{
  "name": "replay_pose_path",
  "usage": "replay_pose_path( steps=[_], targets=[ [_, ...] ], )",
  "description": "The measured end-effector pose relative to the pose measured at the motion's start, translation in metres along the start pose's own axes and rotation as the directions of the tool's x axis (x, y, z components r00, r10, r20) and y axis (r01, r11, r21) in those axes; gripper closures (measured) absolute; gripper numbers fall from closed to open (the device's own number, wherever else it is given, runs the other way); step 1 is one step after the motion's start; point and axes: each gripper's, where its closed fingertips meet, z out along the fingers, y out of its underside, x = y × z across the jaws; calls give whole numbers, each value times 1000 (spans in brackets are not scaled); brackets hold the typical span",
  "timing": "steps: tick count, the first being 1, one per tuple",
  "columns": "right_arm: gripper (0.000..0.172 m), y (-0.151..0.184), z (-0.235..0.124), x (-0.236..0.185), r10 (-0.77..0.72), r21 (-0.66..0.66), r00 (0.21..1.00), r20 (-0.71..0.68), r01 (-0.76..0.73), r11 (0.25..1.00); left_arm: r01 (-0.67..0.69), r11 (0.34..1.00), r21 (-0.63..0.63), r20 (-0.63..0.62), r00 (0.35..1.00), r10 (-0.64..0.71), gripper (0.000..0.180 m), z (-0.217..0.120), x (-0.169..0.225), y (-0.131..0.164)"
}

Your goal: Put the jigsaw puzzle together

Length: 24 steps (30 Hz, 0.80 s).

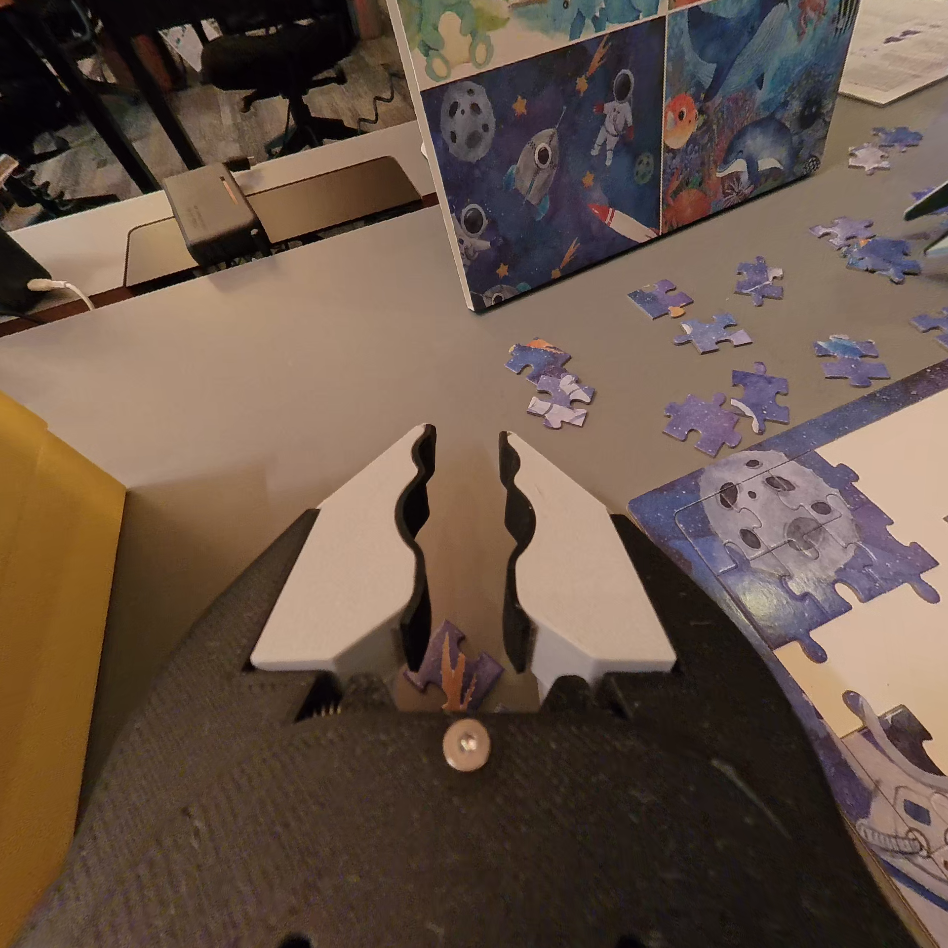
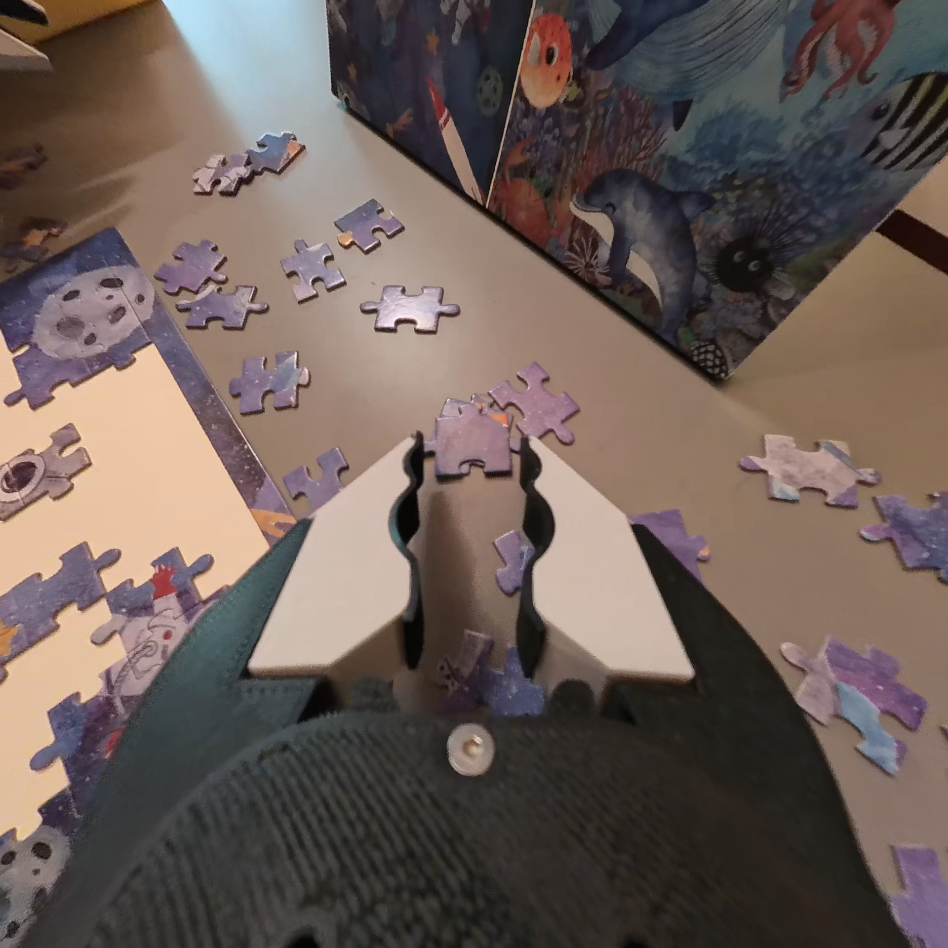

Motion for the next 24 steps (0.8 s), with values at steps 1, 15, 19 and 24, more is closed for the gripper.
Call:
replay_pose_path(
  steps=[1,15,19,24],
  targets=[
    [132,3,2,-1,-10,-17,1000,-2,10,1000,0,1000,0,0,1000,0,157,0,0,0],
    [141,9,-23,0,-85,-40,995,-56,83,996,2,1000,5,-2,1000,-2,157,-1,0,-1],
    [141,17,-31,-9,-44,-34,999,10,45,998,-2,1000,1,-4,1000,2,157,0,1,-1],
    [139,24,-31,-12,-79,-84,997,11,80,993,-7,1000,-4,0,1000,7,157,0,0,1]
  ],
)
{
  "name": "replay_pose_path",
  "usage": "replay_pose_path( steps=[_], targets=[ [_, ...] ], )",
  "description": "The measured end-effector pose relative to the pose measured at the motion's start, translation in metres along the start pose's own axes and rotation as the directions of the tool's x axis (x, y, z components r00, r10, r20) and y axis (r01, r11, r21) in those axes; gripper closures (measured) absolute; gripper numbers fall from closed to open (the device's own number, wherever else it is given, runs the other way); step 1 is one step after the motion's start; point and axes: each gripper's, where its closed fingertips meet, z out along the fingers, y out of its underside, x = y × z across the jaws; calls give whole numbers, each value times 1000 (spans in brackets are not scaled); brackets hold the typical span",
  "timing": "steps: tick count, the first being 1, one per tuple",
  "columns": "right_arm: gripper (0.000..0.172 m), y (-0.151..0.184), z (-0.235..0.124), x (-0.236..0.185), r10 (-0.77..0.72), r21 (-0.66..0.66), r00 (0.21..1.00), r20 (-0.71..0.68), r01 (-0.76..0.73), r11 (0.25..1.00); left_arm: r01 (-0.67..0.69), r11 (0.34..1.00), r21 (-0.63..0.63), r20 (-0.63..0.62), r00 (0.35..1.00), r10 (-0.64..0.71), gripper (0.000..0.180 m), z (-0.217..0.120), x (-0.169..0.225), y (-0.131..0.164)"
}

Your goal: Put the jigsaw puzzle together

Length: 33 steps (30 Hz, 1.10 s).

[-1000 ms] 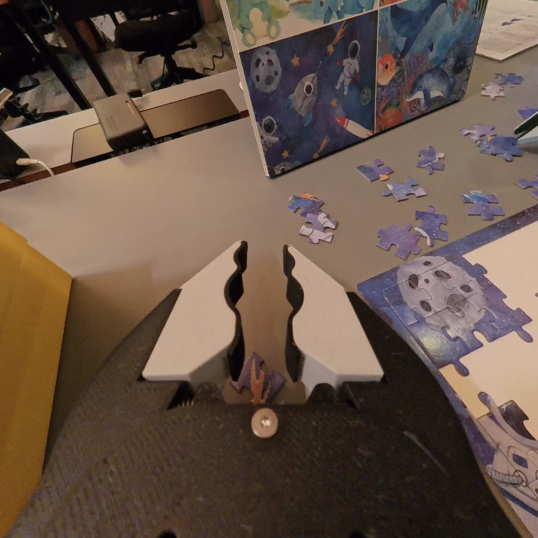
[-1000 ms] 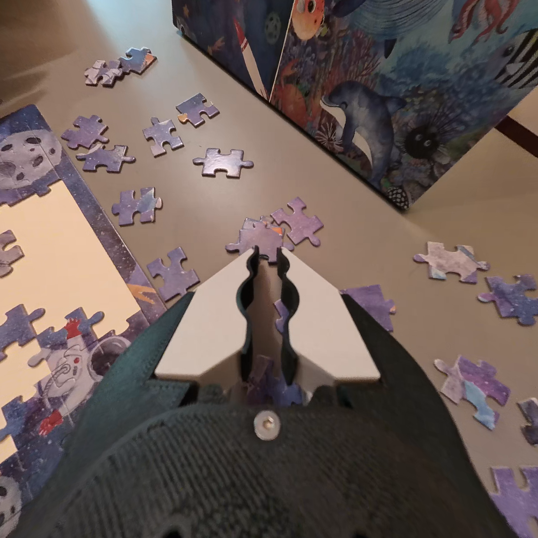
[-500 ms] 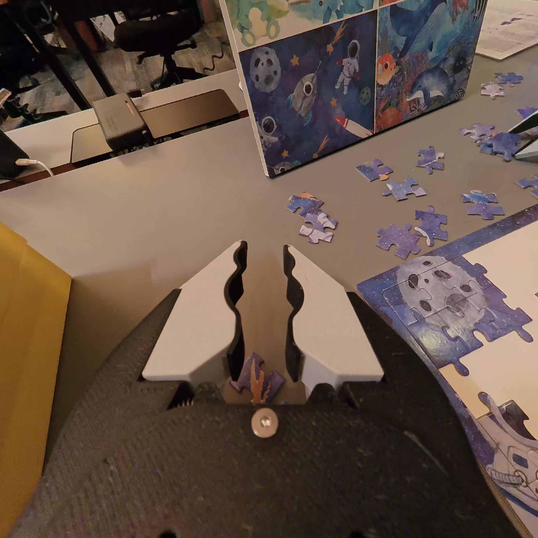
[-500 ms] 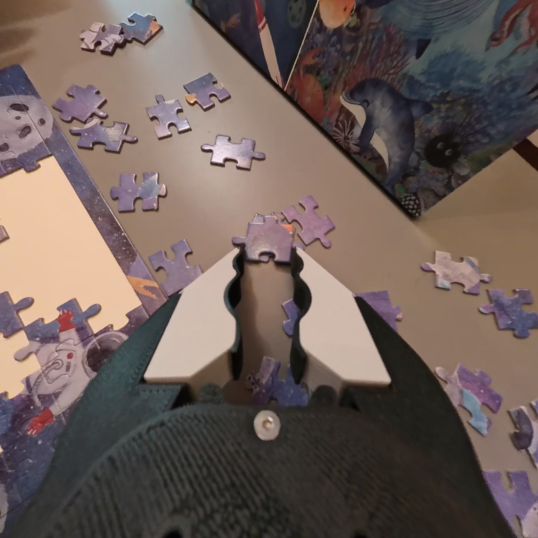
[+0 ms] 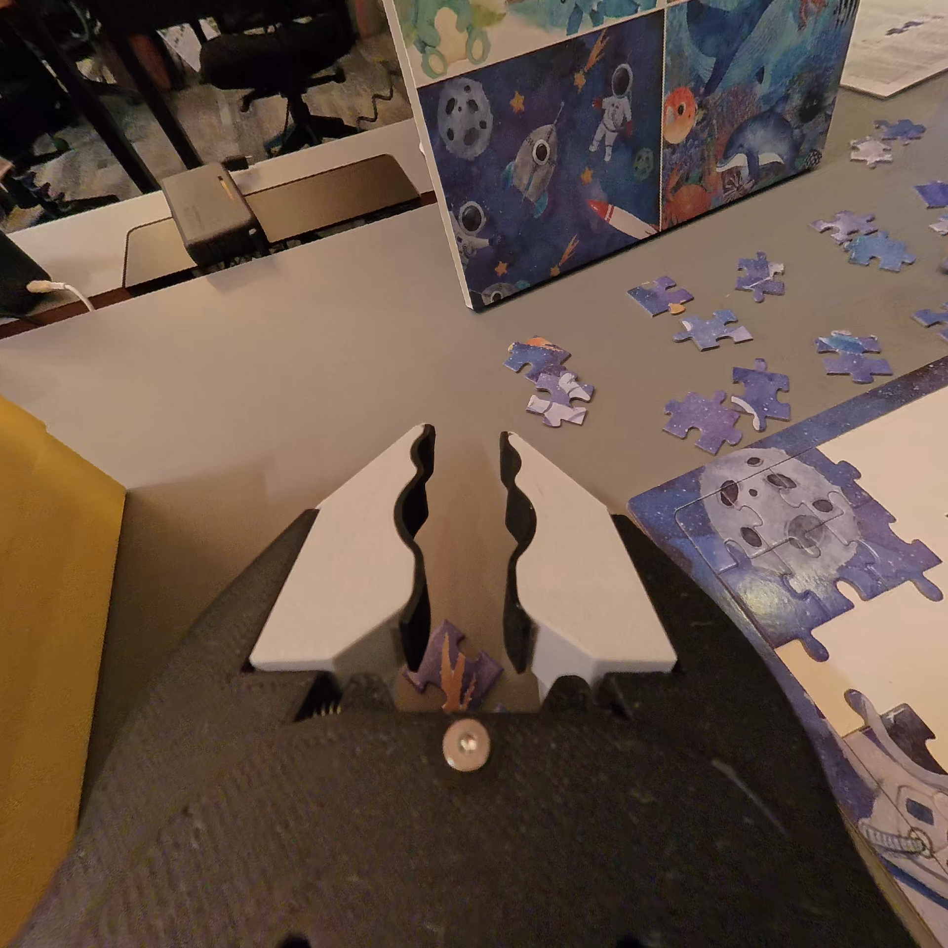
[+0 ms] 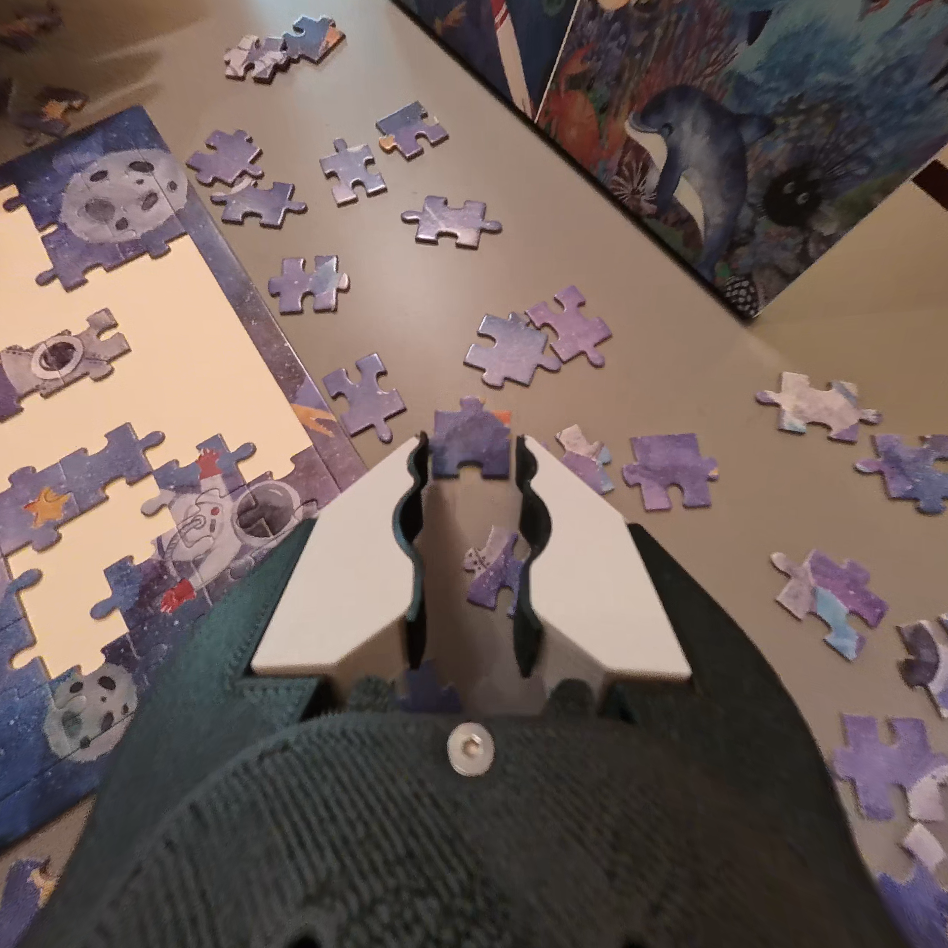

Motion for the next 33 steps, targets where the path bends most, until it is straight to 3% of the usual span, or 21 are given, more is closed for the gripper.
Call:
replay_pose_path(
  steps=[5,8,11,16,20,27,33],
  targets=[
    [130,-19,-45,38,23,135,984,-179,1,991,1,1000,3,-1,1000,-1,157,0,0,0],
    [134,-30,-94,71,116,295,946,-303,-22,955,0,1000,3,-1,1000,0,157,0,0,-1],
    [138,-27,-128,91,212,416,917,-337,-57,907,-1,1000,2,-1,1000,1,157,0,0,0],
    [140,-12,-134,103,249,424,898,-362,-80,902,-3,1000,-1,0,1000,3,157,0,1,0],
    [144,-19,-151,106,246,465,873,-421,-25,885,-1,1000,5,-1,1000,1,157,0,1,-1],
    [145,-23,-166,110,304,555,869,-391,-41,831,-4,1000,8,-2,1000,4,157,-1,2,-1],
    [145,-21,-164,111,311,560,870,-383,-49,827,-2,1000,12,-3,1000,2,157,-1,2,-2]
  ],
)
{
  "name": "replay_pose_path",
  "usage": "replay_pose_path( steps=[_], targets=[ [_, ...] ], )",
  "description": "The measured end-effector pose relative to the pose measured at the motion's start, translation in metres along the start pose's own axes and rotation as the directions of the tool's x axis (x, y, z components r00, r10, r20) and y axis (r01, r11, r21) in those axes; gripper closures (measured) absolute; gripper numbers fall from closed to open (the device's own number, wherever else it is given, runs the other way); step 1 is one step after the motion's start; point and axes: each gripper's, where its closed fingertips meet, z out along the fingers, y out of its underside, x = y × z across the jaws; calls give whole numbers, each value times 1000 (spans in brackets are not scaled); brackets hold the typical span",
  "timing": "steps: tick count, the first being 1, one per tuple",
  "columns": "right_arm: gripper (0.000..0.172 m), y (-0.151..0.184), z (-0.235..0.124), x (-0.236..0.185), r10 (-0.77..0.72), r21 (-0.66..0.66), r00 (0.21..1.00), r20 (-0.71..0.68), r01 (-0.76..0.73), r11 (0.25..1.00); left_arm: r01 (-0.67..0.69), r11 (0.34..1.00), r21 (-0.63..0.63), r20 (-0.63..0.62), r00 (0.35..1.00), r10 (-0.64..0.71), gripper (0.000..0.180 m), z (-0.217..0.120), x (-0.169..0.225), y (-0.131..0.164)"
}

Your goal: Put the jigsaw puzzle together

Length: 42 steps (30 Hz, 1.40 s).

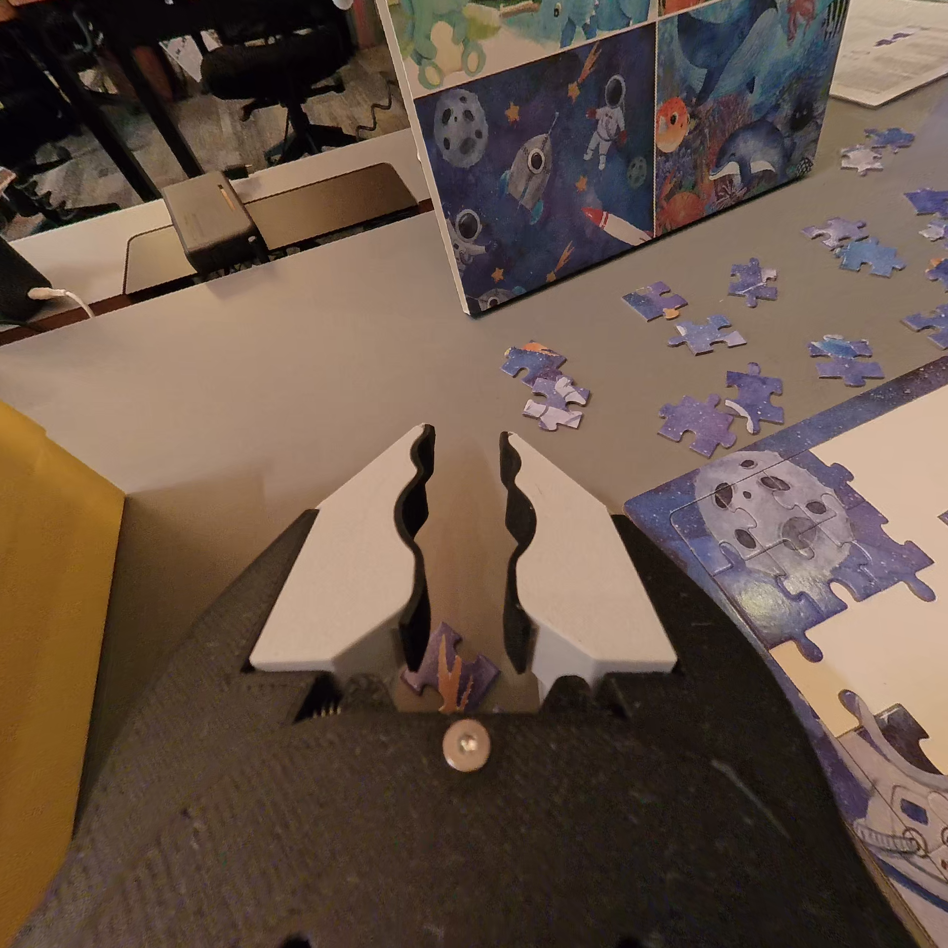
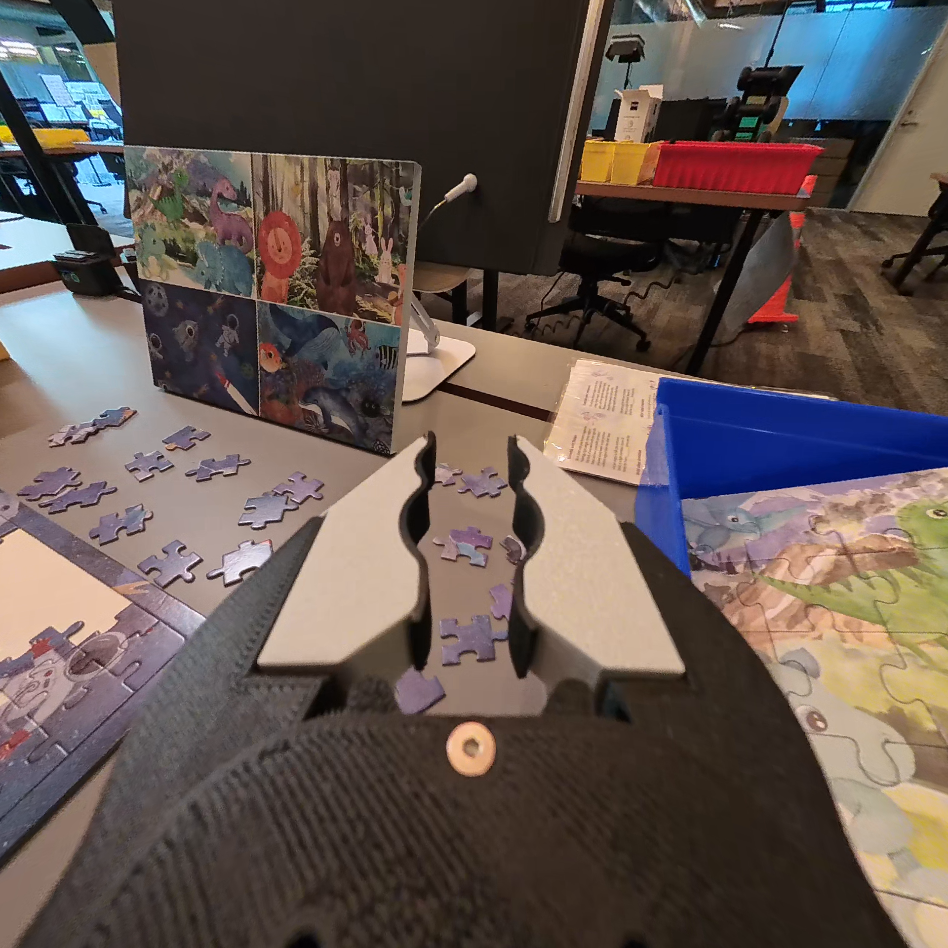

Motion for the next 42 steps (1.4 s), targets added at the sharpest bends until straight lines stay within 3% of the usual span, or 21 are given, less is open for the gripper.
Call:
replay_pose_path(
  steps=[15,20,26,30,33,40,42],
  targets=[
    [141,14,7,0,5,-63,1000,9,-5,998,-1,1000,-3,-3,1000,1,157,0,-1,1],
    [120,60,17,6,66,-283,997,-29,-72,957,-2,1000,-5,-3,1000,2,157,0,-1,1],
    [125,101,11,30,2,-463,983,-185,-89,882,-1,1000,-6,-2,1000,1,156,0,-1,2],
    [138,120,5,41,-64,-531,962,-265,-90,843,-3,1000,-7,-2,1000,3,156,0,-1,2],
    [136,134,2,50,-98,-563,946,-310,-100,820,-4,1000,-7,-2,1000,4,156,0,-1,2],
    [129,140,2,39,103,-540,949,-297,-257,801,-3,1000,-5,-2,1000,3,156,0,-1,1],
    [135,139,1,26,164,-560,956,-243,-276,781,-3,1000,-5,-1,1000,3,156,0,-1,1]
  ],
)
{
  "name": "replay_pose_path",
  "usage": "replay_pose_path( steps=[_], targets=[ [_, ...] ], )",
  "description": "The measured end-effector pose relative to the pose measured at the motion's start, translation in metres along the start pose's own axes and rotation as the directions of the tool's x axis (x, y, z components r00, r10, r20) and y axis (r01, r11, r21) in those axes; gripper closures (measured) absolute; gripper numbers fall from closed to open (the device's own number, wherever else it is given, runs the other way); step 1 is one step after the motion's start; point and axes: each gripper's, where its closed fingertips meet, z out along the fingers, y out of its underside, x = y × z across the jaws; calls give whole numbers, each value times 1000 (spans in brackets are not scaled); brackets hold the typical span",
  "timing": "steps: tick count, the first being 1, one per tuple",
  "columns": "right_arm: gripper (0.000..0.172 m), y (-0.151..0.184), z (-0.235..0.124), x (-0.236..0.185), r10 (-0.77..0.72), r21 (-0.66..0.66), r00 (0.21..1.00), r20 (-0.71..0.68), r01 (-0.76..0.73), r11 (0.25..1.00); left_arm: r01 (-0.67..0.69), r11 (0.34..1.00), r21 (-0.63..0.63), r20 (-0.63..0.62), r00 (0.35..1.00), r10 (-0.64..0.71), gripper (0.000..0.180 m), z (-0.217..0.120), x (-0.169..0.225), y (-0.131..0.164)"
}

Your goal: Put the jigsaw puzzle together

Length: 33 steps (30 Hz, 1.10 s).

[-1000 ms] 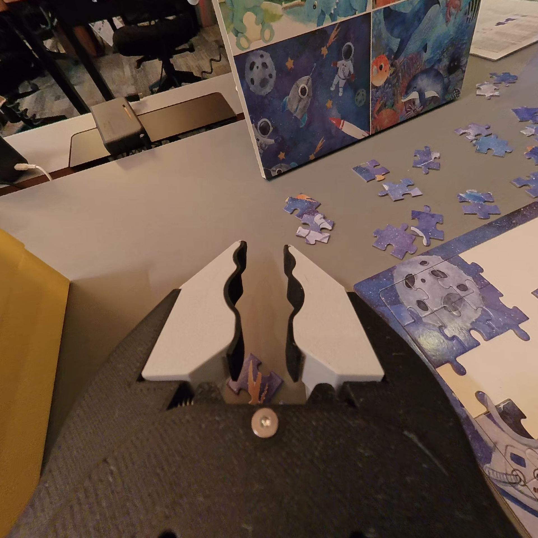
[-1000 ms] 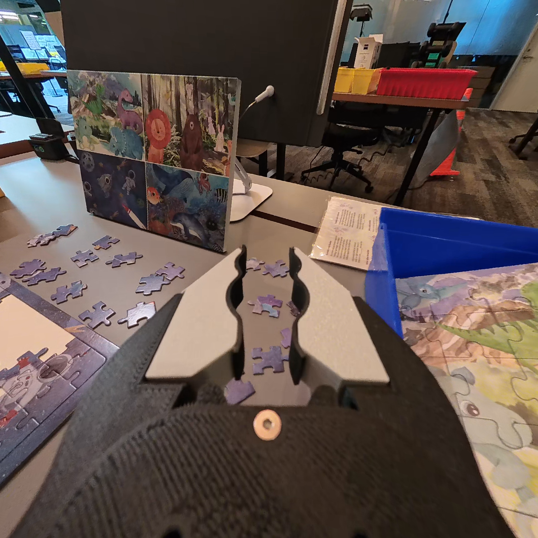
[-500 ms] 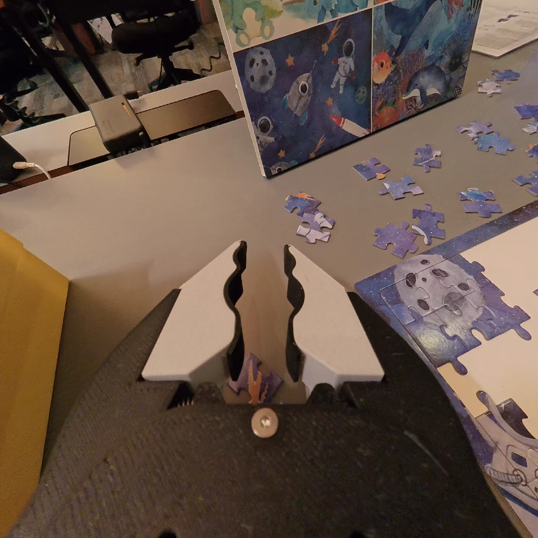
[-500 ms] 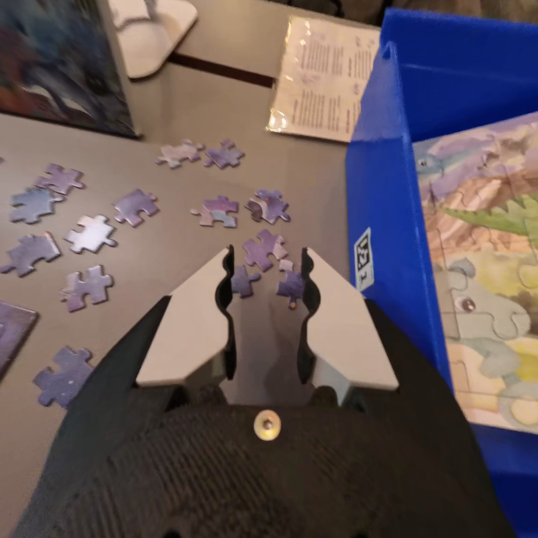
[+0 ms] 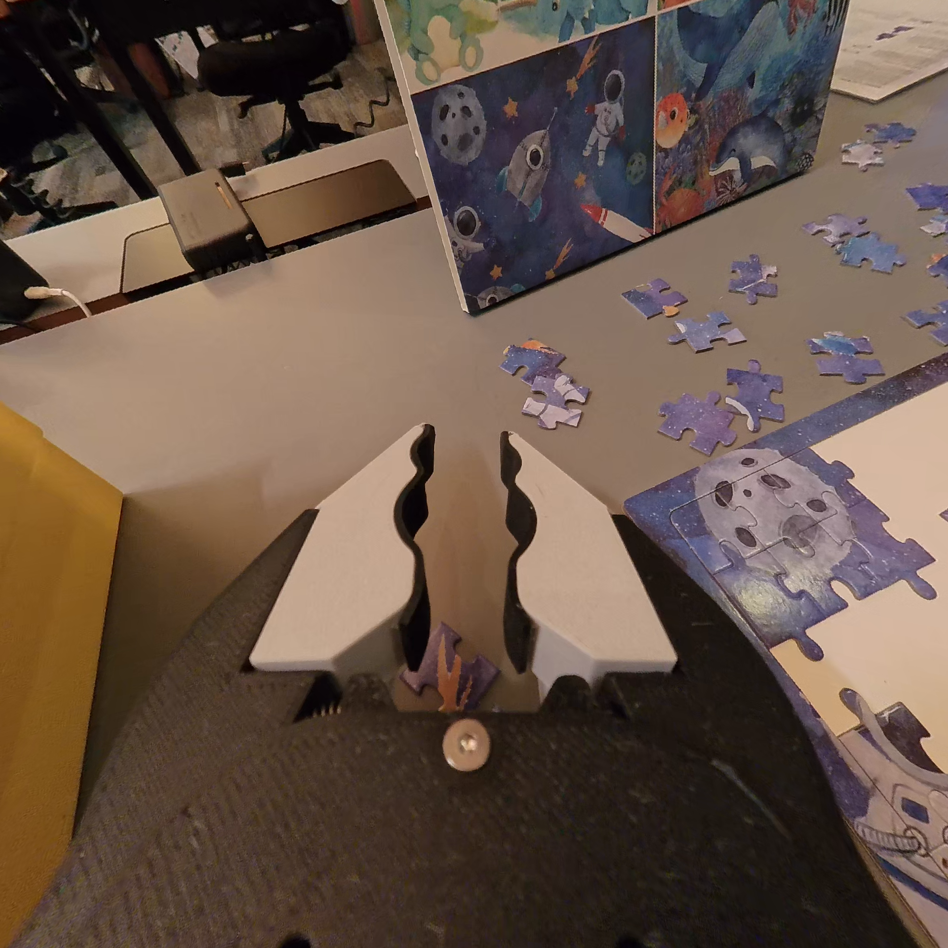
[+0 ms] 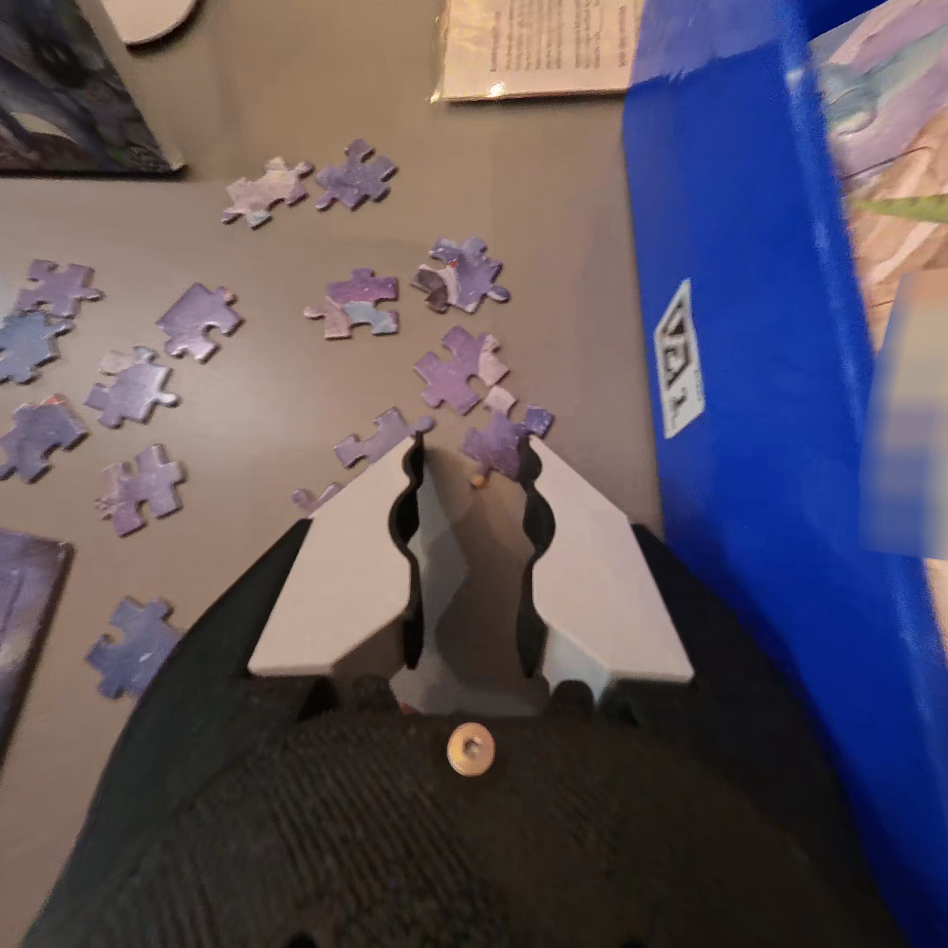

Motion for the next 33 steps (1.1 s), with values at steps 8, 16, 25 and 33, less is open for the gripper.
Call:
replay_pose_path(
  steps=[8,16,25,33],
  targets=[
    [136,-20,-18,-12,24,117,993,118,-38,992,-1,1000,-1,0,1000,1,156,0,0,0],
    [133,-5,-4,-1,-26,36,999,19,25,999,-1,1000,0,-2,1000,1,156,0,1,0],
    [144,0,-2,4,-36,18,999,-14,36,999,0,1000,1,-2,1000,0,156,0,1,0],
    [143,1,-1,6,-86,0,994,-66,86,996,0,1000,2,-1,1000,0,156,0,0,0]
  ],
)
